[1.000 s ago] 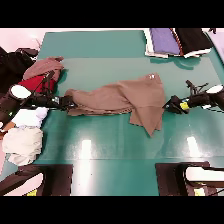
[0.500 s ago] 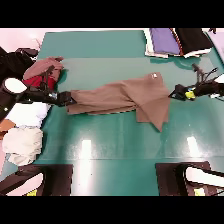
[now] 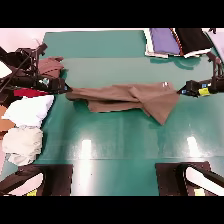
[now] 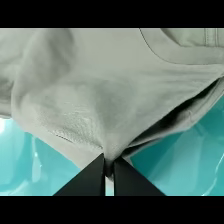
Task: Fold the shirts.
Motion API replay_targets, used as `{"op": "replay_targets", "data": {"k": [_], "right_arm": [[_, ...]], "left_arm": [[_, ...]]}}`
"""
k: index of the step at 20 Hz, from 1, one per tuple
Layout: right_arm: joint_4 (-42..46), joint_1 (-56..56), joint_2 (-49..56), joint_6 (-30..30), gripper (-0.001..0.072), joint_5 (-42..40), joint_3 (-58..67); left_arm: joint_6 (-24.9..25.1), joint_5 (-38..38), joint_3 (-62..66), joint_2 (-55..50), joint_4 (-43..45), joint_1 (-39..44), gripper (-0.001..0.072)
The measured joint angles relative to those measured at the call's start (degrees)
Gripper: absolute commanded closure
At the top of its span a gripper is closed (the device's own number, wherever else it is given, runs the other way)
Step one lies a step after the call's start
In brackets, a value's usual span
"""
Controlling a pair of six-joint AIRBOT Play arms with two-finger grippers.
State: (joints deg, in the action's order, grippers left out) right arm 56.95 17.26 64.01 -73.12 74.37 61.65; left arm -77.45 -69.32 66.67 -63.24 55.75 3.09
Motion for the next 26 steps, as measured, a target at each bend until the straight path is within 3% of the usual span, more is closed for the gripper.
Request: {"op": "replay_targets", "data": {"k": [1, 5, 15, 24, 25, 26], "right_arm": [[0.04, 0.50, -0.17, -0.02, 0.0251, -0.83, -1.64], [0.20, 4.07, -0.59, -0.15, 0.0258, -1.79, -5.07], [3.85, 4.76, 1.95, -1.16, 0.0260, 6.58, -11.56], [-3.26, -2.47, -6.73, -3.19, 0.0289, -5.51, -29.99], [-4.33, -3.67, -7.13, -3.26, 0.0348, -7.41, -30.91], [-5.20, -4.87, -7.41, -3.32, 0.0349, -9.22, -31.47]], "left_arm": [[-0.17, -0.39, -0.92, -0.02, 1.31, 0.00, 0.0679], [-0.52, -1.51, -4.74, -0.02, 4.22, 0.00, 0.0679], [-0.68, -0.94, -7.02, -0.02, 5.09, -0.02, 0.0679], [-0.68, 0.83, -7.06, -0.02, 4.85, -0.02, 0.0679], [-0.68, 1.05, -7.06, -0.02, 4.81, -0.02, 0.0679], [-0.68, 1.14, -7.06, -0.02, 4.81, -0.02, 0.0679]]}}
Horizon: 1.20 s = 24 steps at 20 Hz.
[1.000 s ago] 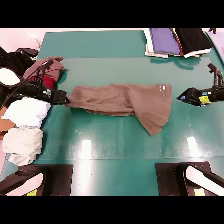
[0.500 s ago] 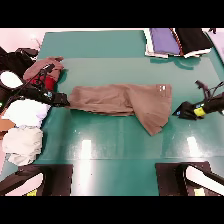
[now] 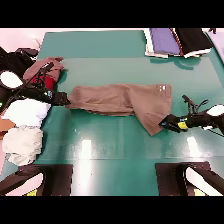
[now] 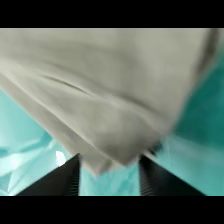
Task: Fold the shirts.
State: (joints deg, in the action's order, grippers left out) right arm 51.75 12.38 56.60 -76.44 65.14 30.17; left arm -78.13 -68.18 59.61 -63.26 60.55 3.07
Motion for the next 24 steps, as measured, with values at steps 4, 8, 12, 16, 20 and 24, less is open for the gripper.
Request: {"op": "replay_targets", "data": {"k": [4, 8, 12, 16, 20, 24], "right_arm": [[-1.70, -3.87, -0.55, -0.42, 0.0615, -6.93, 0.31], [-1.09, -4.98, -0.74, -0.20, 0.0700, -9.01, 5.22], [0.09, -3.93, -3.28, 1.38, 0.0700, -8.57, 17.09], [0.55, 0.00, -8.11, 2.60, 0.0700, -6.47, 35.52], [0.70, 5.64, -11.52, 3.19, 0.0701, -1.81, 54.90], [0.68, 11.63, -11.21, 3.32, 0.0702, 2.62, 72.74]], "left_arm": [[0.02, 0.02, 0.00, 0.00, -0.11, 0.00, 0.0679], [0.07, 0.15, 0.33, 0.15, -0.11, 0.00, 0.0679], [0.13, 0.04, 6.32, 3.50, 0.24, -0.04, 0.0679], [0.15, 0.00, 21.11, 9.57, 0.79, -0.15, 0.0679], [-0.04, -0.02, 40.68, 13.16, 0.94, -0.15, 0.0680], [-1.68, 1.66, 56.30, 14.21, 1.64, -0.15, 0.0680]]}}
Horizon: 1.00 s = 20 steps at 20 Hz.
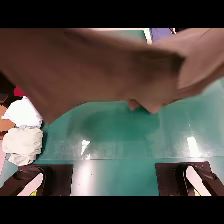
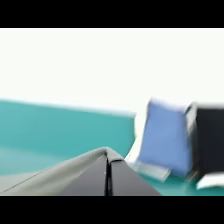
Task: Fold the shirts.
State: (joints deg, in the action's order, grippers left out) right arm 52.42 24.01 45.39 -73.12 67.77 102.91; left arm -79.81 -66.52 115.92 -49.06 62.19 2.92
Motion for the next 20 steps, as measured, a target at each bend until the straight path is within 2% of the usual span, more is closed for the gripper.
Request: {"op": "replay_targets", "data": {"k": [4, 7, 10, 14, 17, 20], "right_arm": [[-0.20, 3.63, 4.96, -2.03, 0.0703, 4.42, 16.44], [-0.74, 4.55, 8.57, -3.93, 0.0703, 6.36, 21.16], [-1.88, 3.85, 10.49, -4.81, 0.0703, 7.26, 15.06], [0.04, -1.31, 15.74, -5.35, 0.0703, 8.41, -0.70], [5.18, -6.36, 23.58, -5.46, 0.0703, 8.44, -10.54], [8.66, -9.60, 32.89, -5.57, 0.0703, 5.70, -14.99]], "left_arm": [[-0.98, 3.39, 5.99, 0.42, 0.81, 0.02, 0.0680], [-2.80, 3.89, 2.03, -0.13, 4.52, 0.02, 0.0680], [-5.49, 2.67, -7.23, -3.19, 7.65, 0.02, 0.0680], [-7.43, 1.77, -19.76, -12.61, 7.91, 0.02, 0.0679], [-7.96, 1.44, -25.44, -22.36, 7.15, 0.02, 0.0679], [-7.52, 2.80, -27.80, -32.50, 6.73, 0.02, 0.0679]]}}
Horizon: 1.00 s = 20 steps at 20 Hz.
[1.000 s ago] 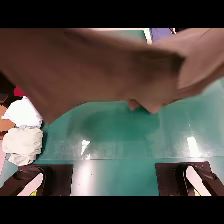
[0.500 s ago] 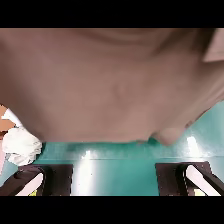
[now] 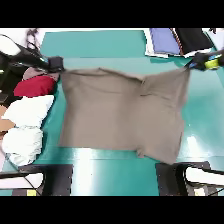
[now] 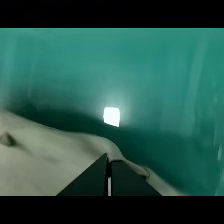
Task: Fold the shirts.
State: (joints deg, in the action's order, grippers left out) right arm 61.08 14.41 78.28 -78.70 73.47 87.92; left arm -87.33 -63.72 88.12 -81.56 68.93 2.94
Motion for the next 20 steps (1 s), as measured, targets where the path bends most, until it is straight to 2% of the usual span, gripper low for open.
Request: {"op": "replay_targets", "data": {"k": [4, 8, 12, 18, 19, 20], "right_arm": [[1.97, -1.46, 11.47, -0.02, 0.0703, -4.68, 3.37], [2.73, -1.53, 16.02, 0.33, 0.0703, -4.66, 8.33], [6.05, -2.21, 13.97, 0.70, 0.0703, -2.75, 3.74], [8.59, -3.13, 5.99, 0.76, 0.0699, -5.99, -12.87], [8.63, -3.15, 4.90, 0.79, 0.0603, -6.58, -15.08], [8.85, -3.15, 3.85, 0.74, 0.0332, -6.95, -17.18]], "left_arm": [[0.61, 5.75, -0.92, -7.85, -0.68, -0.55, 0.0679], [2.99, 7.54, -0.68, -10.32, -4.24, -3.78, 0.0679], [8.79, 2.73, -1.40, -11.08, -6.71, -5.51, 0.0679], [11.93, -0.20, -8.28, -11.47, -7.58, -5.75, 0.0678], [12.17, -0.57, -9.29, -11.47, -7.61, -5.75, 0.0619], [12.24, -0.87, -9.97, -11.47, -7.63, -5.75, 0.0282]]}}
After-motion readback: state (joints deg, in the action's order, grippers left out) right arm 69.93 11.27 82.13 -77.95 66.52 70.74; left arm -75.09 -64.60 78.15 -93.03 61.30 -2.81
